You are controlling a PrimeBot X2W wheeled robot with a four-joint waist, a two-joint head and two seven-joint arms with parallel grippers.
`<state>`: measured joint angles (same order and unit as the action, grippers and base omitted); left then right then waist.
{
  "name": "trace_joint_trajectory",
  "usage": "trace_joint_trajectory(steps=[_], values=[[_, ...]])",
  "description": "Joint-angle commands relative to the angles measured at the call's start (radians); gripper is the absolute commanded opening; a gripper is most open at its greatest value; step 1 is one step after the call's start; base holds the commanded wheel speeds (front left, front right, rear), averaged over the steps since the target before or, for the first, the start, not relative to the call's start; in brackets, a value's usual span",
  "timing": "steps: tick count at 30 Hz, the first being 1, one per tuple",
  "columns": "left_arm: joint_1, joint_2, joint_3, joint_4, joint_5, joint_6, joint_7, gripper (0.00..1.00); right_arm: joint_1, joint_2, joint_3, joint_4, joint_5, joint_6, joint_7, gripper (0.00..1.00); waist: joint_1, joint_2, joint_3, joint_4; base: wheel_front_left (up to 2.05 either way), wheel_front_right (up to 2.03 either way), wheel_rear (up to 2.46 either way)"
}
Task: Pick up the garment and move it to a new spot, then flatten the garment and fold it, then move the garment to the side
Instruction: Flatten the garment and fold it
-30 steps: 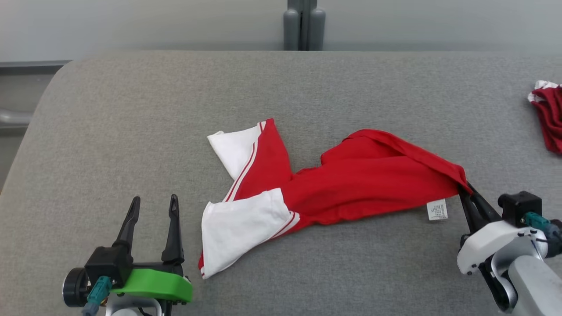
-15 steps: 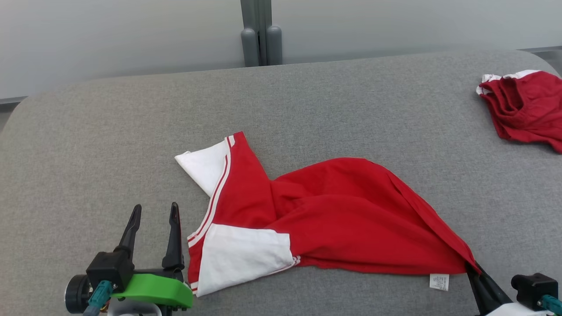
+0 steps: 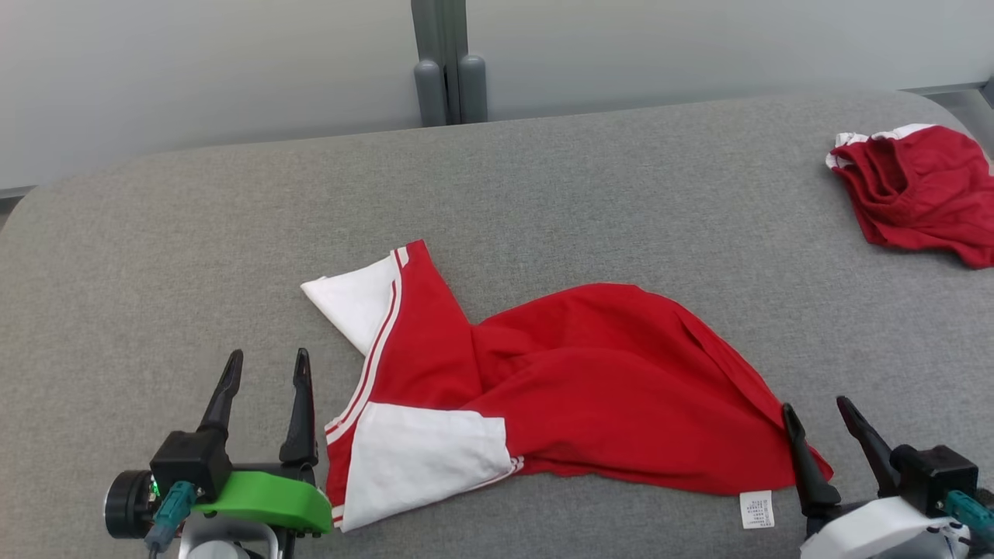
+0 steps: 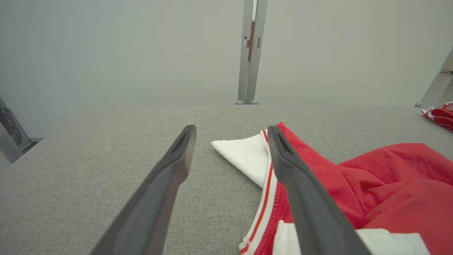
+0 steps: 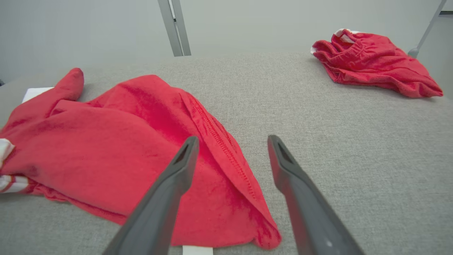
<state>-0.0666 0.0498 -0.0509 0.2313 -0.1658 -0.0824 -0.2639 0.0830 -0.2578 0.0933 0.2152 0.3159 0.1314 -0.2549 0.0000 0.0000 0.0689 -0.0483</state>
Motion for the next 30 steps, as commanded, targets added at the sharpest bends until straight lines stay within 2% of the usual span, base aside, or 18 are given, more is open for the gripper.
trace_joint_trajectory(steps=[1, 10, 15, 23, 30], values=[[-0.021, 0.002, 0.005, 0.006, 0.017, -0.007, 0.0, 1.0, -0.018, 0.012, 0.001, -0.02, -0.015, -0.002, -0.007, 1.0, 0.0, 0.0, -0.001, -0.008, 0.0, 0.0, 0.0], [-0.187, 0.034, -0.046, 0.069, 0.065, -0.039, 0.0, 1.0, -0.066, 0.065, 0.044, -0.058, -0.058, -0.002, -0.011, 1.0, 0.0, 0.0, 0.028, -0.029, 0.0, 0.0, 0.0], [-0.319, 0.061, -0.087, 0.171, 0.055, -0.046, 0.0, 1.0, -0.097, 0.069, 0.061, -0.061, -0.061, -0.002, -0.011, 1.0, 0.0, 0.0, 0.054, -0.046, 0.0, 0.0, 0.0], [-0.466, 0.111, -0.24, 0.427, -0.027, -0.049, 0.032, 1.0, -0.123, 0.074, 0.066, -0.051, -0.059, -0.002, -0.011, 1.0, 0.0, 0.0, 0.086, -0.077, 0.0, 0.0, 0.0], [-0.514, 0.143, -0.398, 0.58, -0.173, -0.048, 0.1, 1.0, -0.133, 0.076, 0.059, -0.048, -0.061, -0.002, -0.011, 1.0, 0.0, 0.0, 0.106, -0.089, 0.0, 0.0, 0.0]])
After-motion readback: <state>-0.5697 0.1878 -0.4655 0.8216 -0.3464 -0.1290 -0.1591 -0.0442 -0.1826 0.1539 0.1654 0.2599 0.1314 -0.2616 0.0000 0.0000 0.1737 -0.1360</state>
